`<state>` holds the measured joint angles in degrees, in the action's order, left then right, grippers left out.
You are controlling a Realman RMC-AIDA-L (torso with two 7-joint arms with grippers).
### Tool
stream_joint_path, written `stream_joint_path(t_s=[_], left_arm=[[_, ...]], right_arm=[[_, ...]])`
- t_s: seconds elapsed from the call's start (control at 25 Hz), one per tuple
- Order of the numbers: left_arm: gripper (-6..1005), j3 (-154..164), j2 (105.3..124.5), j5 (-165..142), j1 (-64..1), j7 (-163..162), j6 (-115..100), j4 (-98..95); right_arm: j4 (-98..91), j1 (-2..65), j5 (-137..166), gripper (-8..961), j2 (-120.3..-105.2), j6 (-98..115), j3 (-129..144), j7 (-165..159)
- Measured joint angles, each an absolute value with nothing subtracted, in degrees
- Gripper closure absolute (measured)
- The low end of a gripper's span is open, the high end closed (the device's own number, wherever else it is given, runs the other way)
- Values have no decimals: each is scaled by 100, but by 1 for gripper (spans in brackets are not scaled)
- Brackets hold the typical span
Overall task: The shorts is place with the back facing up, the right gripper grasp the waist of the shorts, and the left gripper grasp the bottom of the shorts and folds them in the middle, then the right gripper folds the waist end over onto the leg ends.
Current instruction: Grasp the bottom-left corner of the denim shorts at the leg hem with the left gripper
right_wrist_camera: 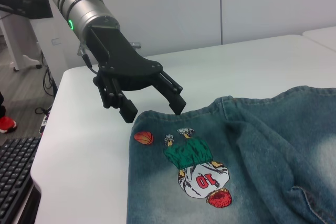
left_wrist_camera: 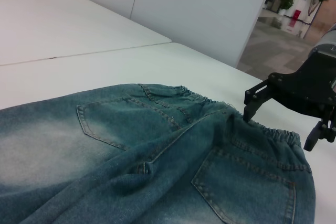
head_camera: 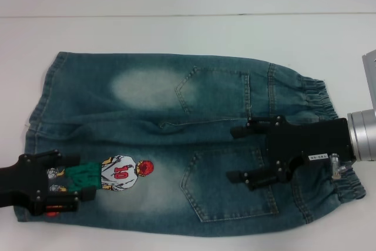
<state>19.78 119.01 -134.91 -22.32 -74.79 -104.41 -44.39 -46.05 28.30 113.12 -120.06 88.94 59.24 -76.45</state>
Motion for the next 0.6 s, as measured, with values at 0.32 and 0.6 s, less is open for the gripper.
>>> stream_joint_path(t_s=[0.32,0.6], left_arm=[[97,1977,11901,-13491,-2233,-7522,-10446,-4479],[97,1955,11926,-13475,-2239,-7936,-10511,-4904]], right_arm=[[-4605,2830,11312,19,-12006,8887,5924,-7644],[-4648,2830,11310,23,-12006,8895,5912,-7644]])
